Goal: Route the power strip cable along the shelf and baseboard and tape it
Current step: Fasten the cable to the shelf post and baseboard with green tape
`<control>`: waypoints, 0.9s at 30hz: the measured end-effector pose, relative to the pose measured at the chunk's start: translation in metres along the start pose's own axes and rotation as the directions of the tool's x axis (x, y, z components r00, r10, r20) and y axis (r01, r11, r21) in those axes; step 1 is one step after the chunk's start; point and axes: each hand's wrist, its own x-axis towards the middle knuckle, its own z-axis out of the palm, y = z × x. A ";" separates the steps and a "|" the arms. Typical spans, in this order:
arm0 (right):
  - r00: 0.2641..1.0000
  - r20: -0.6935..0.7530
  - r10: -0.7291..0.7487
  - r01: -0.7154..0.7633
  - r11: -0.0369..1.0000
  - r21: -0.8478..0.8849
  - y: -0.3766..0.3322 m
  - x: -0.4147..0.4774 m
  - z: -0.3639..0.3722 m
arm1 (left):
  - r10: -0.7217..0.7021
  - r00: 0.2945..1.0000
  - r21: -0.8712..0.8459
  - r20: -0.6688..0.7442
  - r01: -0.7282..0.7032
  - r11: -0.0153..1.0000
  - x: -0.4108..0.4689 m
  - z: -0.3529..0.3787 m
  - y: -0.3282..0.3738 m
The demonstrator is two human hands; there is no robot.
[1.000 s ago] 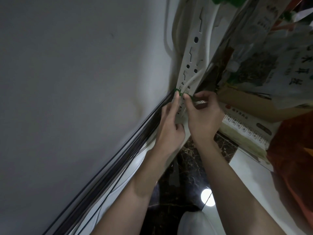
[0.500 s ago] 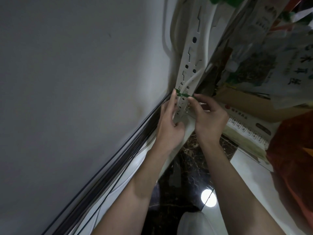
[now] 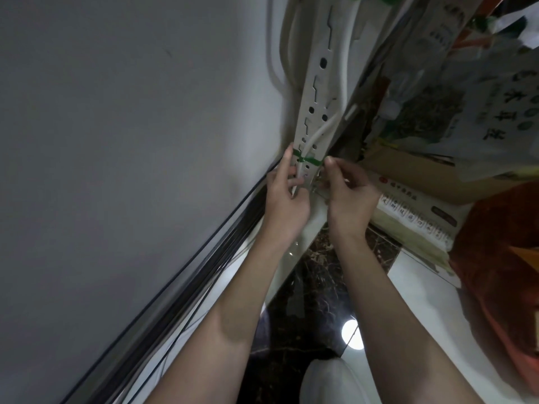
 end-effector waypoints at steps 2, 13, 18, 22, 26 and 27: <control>0.989 0.012 0.144 -0.145 0.981 0.129 0.001 -0.003 0.003 | 0.002 1.000 0.000 0.023 -0.002 1.000 -0.005 0.001 0.002; 0.943 0.102 0.317 -0.333 0.912 0.240 0.004 -0.010 0.012 | -0.025 0.996 -0.063 0.087 0.030 0.998 -0.012 -0.004 0.006; 0.951 0.102 0.293 -0.306 0.939 0.155 -0.004 0.003 0.020 | -0.025 0.993 -0.007 0.111 0.026 1.000 -0.013 -0.005 0.007; 0.953 0.166 0.253 -0.277 0.950 0.144 0.000 0.001 0.012 | -0.026 0.992 -0.028 0.124 0.029 0.999 -0.013 -0.008 0.009; 0.933 0.221 0.285 -0.322 0.934 0.154 0.000 -0.004 0.008 | -0.027 0.993 -0.059 0.115 0.034 0.998 -0.013 -0.009 0.010; 0.923 0.245 0.298 -0.346 0.920 0.185 -0.002 -0.005 0.009 | -0.029 0.993 -0.068 0.116 0.037 0.997 -0.013 -0.008 0.010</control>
